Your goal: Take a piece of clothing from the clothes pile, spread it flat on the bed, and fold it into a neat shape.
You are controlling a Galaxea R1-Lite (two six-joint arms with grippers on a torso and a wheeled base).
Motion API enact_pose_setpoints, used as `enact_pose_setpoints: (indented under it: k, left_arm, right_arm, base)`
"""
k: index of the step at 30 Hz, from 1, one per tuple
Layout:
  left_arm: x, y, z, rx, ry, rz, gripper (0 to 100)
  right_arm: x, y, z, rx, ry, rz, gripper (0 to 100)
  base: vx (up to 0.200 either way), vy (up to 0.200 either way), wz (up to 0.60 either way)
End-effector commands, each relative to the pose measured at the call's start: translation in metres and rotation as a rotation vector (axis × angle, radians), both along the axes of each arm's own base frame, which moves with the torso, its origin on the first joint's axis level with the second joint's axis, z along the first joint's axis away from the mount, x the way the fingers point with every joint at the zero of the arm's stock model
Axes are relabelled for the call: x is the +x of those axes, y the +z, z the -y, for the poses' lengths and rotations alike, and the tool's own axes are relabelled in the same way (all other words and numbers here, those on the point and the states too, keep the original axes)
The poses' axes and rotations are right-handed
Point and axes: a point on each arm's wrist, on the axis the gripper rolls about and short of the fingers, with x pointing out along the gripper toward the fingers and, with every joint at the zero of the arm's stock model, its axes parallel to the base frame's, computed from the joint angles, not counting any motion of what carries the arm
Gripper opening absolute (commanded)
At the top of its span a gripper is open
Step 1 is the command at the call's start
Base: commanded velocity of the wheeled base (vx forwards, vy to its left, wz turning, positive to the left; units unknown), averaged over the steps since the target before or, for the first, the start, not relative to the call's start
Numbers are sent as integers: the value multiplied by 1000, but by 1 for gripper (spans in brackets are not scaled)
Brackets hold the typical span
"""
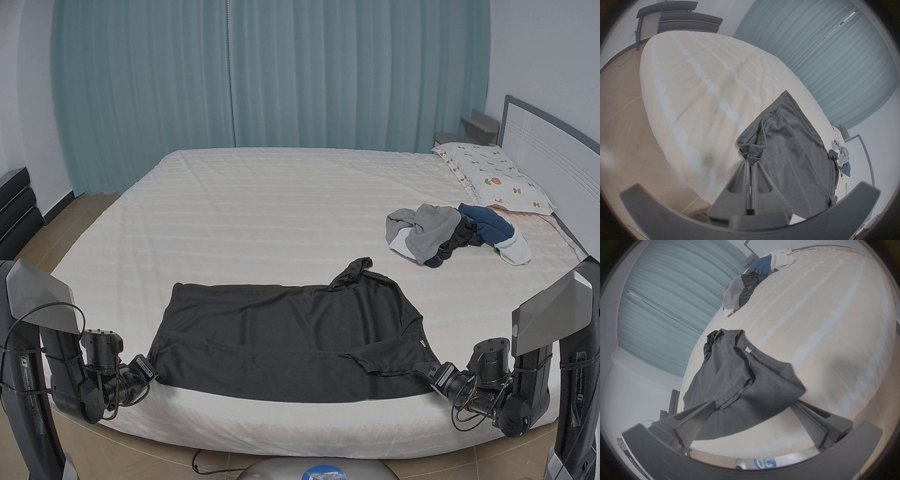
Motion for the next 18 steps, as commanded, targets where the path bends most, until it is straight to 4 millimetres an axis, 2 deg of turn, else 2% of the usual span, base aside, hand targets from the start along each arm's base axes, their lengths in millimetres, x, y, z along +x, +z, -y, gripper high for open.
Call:
enact_pose_setpoints:
  k: [1, 15, 18]
  left_arm:
    - [-1, -1, 0, 0, 2, -5, 0]
    - [-7, 3, -1, 7, 6, -11, 0]
    - [-11, 11, -1, 16, 1, 4, 0]
  right_arm:
    - [4, -7, 1, -7, -14, -8, 0]
    - [-3, 3, 10, -25, -61, 6, 0]
    - [-3, 6, 12, -18, -65, 11, 0]
  base:
    - [0, 0, 0]
    - [0, 0, 0]
    - [0, 0, 0]
